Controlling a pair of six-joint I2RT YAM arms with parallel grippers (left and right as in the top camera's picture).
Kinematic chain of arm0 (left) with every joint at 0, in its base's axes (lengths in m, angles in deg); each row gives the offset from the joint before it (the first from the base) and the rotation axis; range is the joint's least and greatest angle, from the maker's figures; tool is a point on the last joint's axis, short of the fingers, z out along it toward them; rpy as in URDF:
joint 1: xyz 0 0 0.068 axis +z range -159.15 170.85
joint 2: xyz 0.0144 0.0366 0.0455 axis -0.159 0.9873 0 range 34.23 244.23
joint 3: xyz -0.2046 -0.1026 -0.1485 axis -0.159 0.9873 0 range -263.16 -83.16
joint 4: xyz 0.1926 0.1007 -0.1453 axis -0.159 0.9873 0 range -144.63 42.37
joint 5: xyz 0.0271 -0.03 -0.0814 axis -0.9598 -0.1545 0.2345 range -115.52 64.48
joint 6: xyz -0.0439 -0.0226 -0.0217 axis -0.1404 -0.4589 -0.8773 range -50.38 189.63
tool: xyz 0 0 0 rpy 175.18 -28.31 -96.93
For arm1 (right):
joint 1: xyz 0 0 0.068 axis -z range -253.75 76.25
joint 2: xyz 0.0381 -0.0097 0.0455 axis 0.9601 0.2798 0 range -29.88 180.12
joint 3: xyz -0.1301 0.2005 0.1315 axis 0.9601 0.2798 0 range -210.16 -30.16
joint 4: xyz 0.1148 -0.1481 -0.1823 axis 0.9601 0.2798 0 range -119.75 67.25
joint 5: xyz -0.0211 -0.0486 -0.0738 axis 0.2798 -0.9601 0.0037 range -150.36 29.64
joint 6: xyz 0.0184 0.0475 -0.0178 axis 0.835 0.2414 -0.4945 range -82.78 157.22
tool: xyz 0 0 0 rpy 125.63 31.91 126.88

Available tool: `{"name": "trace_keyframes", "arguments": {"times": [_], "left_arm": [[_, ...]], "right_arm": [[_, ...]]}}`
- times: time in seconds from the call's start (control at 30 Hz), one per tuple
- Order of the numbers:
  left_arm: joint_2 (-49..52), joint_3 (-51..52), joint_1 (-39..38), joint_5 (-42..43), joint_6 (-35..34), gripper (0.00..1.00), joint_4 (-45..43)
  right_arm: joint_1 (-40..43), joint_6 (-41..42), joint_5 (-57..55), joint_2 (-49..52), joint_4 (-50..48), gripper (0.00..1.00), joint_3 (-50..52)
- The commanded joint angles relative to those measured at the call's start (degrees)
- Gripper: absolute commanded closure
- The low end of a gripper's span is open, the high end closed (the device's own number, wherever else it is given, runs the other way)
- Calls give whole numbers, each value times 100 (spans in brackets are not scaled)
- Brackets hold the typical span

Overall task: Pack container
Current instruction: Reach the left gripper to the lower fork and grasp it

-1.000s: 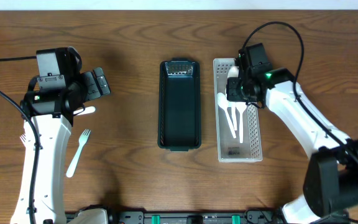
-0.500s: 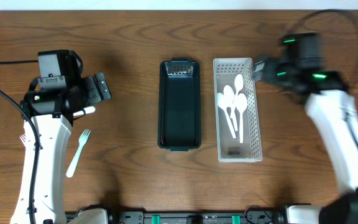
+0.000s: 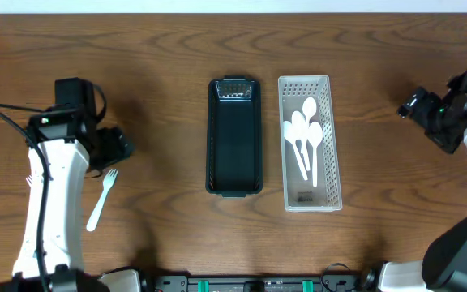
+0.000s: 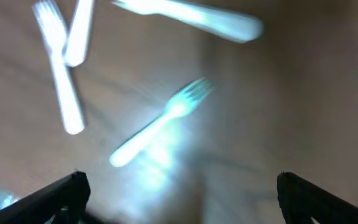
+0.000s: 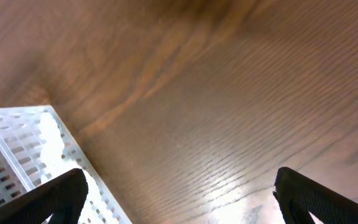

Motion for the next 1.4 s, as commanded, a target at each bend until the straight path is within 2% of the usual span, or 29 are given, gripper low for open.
{"name": "trace_keyframes", "arguments": {"times": [0.0, 0.1, 0.17, 0.33, 0.37, 0.4, 0.47, 0.7, 0.93, 1.1, 1.37], "left_arm": [[291, 61, 243, -468, 925, 8, 125], [592, 61, 376, -468, 1611, 12, 103], [824, 61, 448, -437, 1836, 14, 109], [1530, 66, 612, 236, 3001, 19, 59], [1683, 66, 643, 245, 3254, 21, 55], [1797, 66, 673, 243, 3453, 27, 57], [1989, 66, 778, 251, 3506, 29, -11], [2170, 66, 1152, 293, 3536, 26, -256], [2170, 87, 1366, 1231, 4470, 28, -498], [2173, 105, 1364, 1213, 4870, 26, -610], [2188, 179, 1364, 844, 4983, 28, -693]], "right_arm": [[15, -26, 129, 37, 20, 1, 28], [15, -26, 129, 37, 22, 1, 28], [15, -26, 129, 37, 52, 1, 28], [15, -20, 153, 37, 92, 1, 28], [15, 4, 153, 37, 92, 1, 28], [15, 61, 153, 37, 92, 1, 28], [15, 155, 153, 37, 90, 1, 28], [15, 365, 146, 37, 22, 1, 28], [15, 365, 146, 37, -72, 1, 28], [15, 365, 146, 37, -96, 1, 28], [15, 363, 146, 37, -160, 1, 28]]}}
